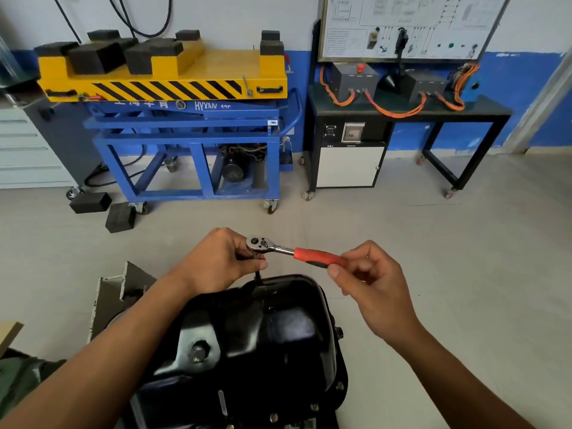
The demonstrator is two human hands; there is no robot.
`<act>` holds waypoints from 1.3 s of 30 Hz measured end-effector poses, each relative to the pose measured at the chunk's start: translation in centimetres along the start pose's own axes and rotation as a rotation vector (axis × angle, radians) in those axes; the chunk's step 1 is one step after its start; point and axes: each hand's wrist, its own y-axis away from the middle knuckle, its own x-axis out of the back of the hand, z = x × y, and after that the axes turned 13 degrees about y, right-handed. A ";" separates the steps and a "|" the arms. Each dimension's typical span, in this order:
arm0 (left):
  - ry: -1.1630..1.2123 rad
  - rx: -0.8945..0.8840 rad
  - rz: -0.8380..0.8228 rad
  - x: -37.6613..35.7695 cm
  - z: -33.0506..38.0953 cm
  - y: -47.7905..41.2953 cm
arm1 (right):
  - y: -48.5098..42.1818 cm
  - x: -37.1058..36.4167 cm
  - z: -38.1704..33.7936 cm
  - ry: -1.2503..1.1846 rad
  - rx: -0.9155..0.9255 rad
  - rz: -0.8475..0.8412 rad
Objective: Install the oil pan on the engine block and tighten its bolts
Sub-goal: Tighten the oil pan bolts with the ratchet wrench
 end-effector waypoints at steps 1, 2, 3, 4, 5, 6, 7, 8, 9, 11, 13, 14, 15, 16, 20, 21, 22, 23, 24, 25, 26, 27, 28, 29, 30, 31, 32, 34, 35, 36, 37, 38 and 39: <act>-0.005 -0.003 -0.005 0.0 0.0 0.0 | 0.1 -0.1 -0.3 0.003 0.000 0.014; -0.010 -0.003 -0.008 0.0 0.0 0.0 | 0.1 -0.2 -0.5 -0.008 0.001 0.025; -0.012 -0.003 -0.010 0.1 0.0 0.0 | 0.1 -0.5 -0.8 -0.025 0.004 0.034; -0.009 -0.002 -0.010 0.1 0.0 0.0 | 0.2 -0.8 -0.9 -0.039 0.012 0.043; -0.006 0.002 -0.010 0.2 -0.1 0.0 | 0.4 -1.2 -1.1 -0.043 0.020 0.050; -0.002 0.007 -0.015 0.3 -0.1 0.1 | 0.6 -1.6 -1.2 -0.043 0.031 0.058; 0.002 0.011 -0.024 0.4 -0.1 0.1 | 0.8 -2.0 -1.3 -0.043 0.042 0.066; 0.006 0.012 -0.032 0.5 -0.2 0.2 | 1.0 -2.3 -1.3 -0.044 0.053 0.073; 0.006 0.012 -0.037 0.5 -0.2 0.2 | 1.1 -2.5 -1.4 -0.049 0.058 0.078; -0.001 0.012 -0.034 0.5 0.0 0.3 | 1.2 -2.6 -1.5 -0.082 0.046 0.077; -0.001 0.025 -0.011 0.4 0.2 0.2 | 0.9 -2.5 -1.8 -0.124 0.014 0.063; -0.003 0.033 0.005 0.3 0.3 0.2 | 0.7 -2.4 -1.9 -0.133 0.001 0.061; 0.000 0.036 0.019 0.3 0.5 0.2 | 0.3 -2.2 -2.2 -0.144 -0.006 0.065; 0.015 0.031 0.026 0.3 0.9 0.2 | -0.2 -1.9 -2.5 -0.169 -0.004 0.075; 0.129 -0.065 -0.009 0.3 3.2 0.1 | -2.3 0.1 -3.9 -0.290 0.015 0.158; 0.129 -0.097 -0.019 0.1 3.8 -0.1 | -2.6 0.7 -4.0 -0.294 0.012 0.178; 0.119 -0.118 -0.030 -0.3 4.3 -0.3 | -2.9 1.3 -3.9 -0.291 0.005 0.194; 0.110 -0.127 -0.039 -0.8 4.8 -0.6 | -3.0 1.9 -3.7 -0.286 -0.007 0.207; 0.100 -0.131 -0.049 -1.3 5.2 -0.8 | -3.0 2.4 -3.4 -0.276 -0.022 0.216; 0.087 -0.135 -0.052 -1.8 5.4 -1.0 | -3.0 2.8 -3.2 -0.267 -0.037 0.221; 0.070 -0.141 -0.047 -2.3 5.4 -1.1 | -3.0 3.1 -3.0 -0.260 -0.048 0.223; 0.050 -0.144 -0.036 -2.6 5.3 -1.3 | -2.9 3.3 -2.8 -0.253 -0.055 0.221; 0.033 -0.141 -0.025 -2.9 5.1 -1.5 | -2.9 3.5 -2.6 -0.241 -0.056 0.219; 0.022 -0.130 -0.017 -3.0 4.8 -1.7 | -2.8 3.6 -2.5 -0.228 -0.054 0.218; 0.020 -0.117 -0.015 -3.1 4.5 -1.8 | -2.8 3.7 -2.3 -0.218 -0.048 0.217; 0.019 -0.104 -0.019 -3.2 4.3 -2.0 | -2.8 3.8 -2.1 -0.215 -0.043 0.216; 0.017 -0.095 -0.025 -3.2 4.0 -2.1 | -2.8 3.8 -1.9 -0.218 -0.044 0.217; 0.013 -0.099 -0.033 -3.2 3.7 -2.2 | -3.0 3.7 -1.5 -0.222 -0.063 0.217; 0.016 -0.103 -0.033 -3.3 3.7 -2.2 | -3.1 3.7 -1.3 -0.221 -0.076 0.216; 0.017 -0.103 -0.034 -3.4 3.7 -2.2 | -3.3 3.7 -1.0 -0.220 -0.085 0.214; 0.013 -0.100 -0.037 -3.5 3.7 -2.3 | -3.4 3.6 -0.7 -0.217 -0.092 0.211; 0.001 -0.094 -0.041 -3.5 3.7 -2.3 | -3.6 3.6 -0.4 -0.213 -0.096 0.207; -0.014 -0.086 -0.045 -3.6 3.6 -2.4 | -3.7 3.5 -0.2 -0.213 -0.097 0.202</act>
